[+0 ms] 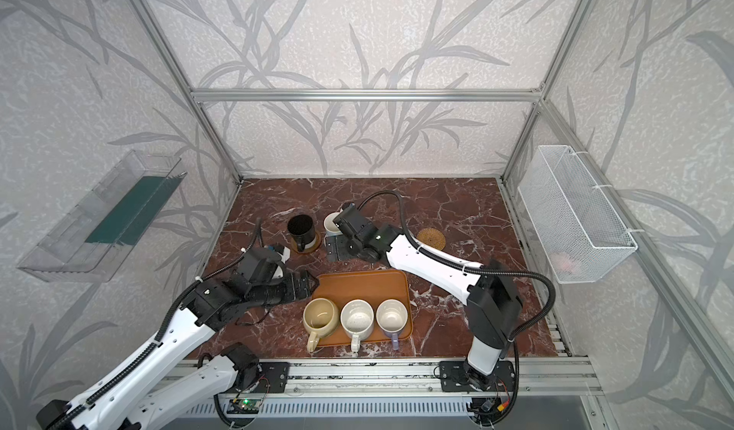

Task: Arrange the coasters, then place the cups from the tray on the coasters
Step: 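Release the pale blue mug and draw both grippers back toward the tray, then lower left gripper into the cream mug on the tray while right gripper hovers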

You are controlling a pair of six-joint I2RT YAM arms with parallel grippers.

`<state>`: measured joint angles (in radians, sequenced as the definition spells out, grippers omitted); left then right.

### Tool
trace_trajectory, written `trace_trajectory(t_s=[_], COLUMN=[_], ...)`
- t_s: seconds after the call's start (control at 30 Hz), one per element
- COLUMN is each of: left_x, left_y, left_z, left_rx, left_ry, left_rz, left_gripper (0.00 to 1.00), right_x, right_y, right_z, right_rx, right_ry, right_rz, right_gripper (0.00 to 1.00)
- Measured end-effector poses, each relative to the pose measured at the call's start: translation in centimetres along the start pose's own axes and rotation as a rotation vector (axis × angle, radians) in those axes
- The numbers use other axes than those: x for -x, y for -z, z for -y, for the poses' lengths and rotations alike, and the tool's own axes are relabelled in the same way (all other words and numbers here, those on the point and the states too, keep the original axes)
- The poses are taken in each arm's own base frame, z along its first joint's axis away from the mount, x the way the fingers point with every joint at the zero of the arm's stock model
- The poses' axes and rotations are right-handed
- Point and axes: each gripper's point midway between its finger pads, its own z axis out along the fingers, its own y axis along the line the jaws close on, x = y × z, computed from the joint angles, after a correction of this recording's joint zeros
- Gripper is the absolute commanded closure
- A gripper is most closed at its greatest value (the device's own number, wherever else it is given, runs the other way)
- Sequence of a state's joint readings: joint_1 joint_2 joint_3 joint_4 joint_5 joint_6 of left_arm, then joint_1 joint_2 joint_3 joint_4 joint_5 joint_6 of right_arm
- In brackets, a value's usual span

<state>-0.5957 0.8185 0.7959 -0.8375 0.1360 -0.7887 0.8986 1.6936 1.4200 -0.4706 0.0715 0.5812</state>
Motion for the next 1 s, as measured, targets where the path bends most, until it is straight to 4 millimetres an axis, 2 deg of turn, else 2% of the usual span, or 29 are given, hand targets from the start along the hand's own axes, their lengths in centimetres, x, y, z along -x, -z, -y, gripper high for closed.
trace_trajectory(t_s=[0.2,0.57,0.83,1.0], left_x=[-2.6,-7.7,-10.1,-11.2], left_y=[-0.5,-1.7,-2.5,-3.1], left_z=[-0.3,0.4,0.1,-0.4], left_rx=[0.034,0.055,0.119,0.180], left_ry=[-0.043,-0.174,-0.244,-0.288], left_rz=[-0.068,-0.223,-0.290,-0.299], left_gripper=[0.01,0.01,0.03,0.07], right_x=[-1.6,-5.0,-4.7,-4.4], right_y=[2.8,4.5,6.4,6.9], right_z=[0.4,2.0,2.7,2.8], right_rx=[0.068,0.097,0.091,0.091], right_ry=[0.036,0.056,0.053,0.052], right_rz=[0.021,0.000,0.056,0.073], right_gripper=[0.01,0.01,0.01,0.01])
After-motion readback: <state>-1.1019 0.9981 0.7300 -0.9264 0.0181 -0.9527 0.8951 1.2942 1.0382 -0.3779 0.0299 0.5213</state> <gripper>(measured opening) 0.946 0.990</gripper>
